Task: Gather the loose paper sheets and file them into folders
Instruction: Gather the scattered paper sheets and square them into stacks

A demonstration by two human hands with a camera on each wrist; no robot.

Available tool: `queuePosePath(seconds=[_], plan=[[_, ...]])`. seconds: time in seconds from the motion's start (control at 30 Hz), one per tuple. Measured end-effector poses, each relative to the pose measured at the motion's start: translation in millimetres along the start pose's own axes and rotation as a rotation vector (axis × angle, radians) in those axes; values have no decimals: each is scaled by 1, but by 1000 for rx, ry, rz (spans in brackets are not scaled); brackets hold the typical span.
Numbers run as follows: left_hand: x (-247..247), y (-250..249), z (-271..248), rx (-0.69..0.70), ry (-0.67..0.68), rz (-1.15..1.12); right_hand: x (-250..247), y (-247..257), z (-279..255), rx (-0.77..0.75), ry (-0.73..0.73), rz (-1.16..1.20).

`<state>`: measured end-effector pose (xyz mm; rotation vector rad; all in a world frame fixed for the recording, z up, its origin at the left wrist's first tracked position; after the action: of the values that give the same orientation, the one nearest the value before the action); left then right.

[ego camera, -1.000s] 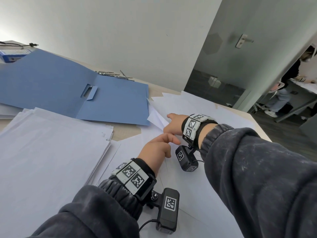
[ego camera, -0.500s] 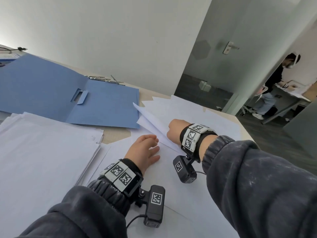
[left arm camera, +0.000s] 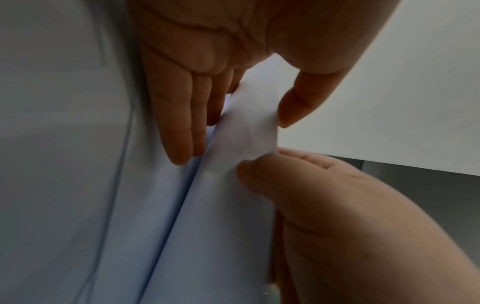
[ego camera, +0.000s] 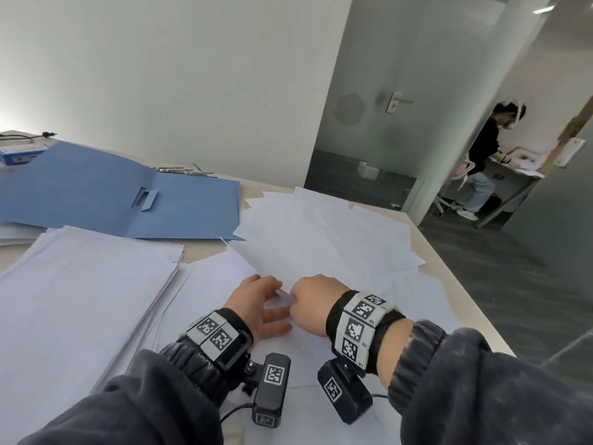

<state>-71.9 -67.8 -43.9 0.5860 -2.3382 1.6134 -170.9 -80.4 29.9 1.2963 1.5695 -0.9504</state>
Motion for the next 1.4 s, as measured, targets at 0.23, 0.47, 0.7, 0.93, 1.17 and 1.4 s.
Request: queuePosePath(seconds=[0.23, 0.47, 0.7, 0.93, 1.17, 1.4], plan=[[-2, -2, -34, 54, -99, 244, 30, 0, -39, -172, 57, 3], [-17, -6, -14, 75, -160, 491, 32, -49, -27, -150, 59, 328], [-35, -1, -17, 84, -101, 261, 30, -184, 1, 327, -248, 936], [-36, -2, -17, 72, -41, 186, 46, -186, 12, 335, -138, 1368], [-31, -7, -16, 63, -12, 277, 50, -184, 17, 233, -56, 1382], [-52, -3, 4, -10, -201, 381, 48, -193, 25, 262, -144, 1020]])
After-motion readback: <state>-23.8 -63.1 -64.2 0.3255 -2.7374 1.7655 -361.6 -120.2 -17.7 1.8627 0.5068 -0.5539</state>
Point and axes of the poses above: each hand's wrist, its own z-axis towards the middle knuckle, its own x-axis out of the palm, y = z × x, the point moved 8 cm from there along z, towards the middle knuckle, and after that the axes turned 7 degrees about x, right-handed, at the moved point
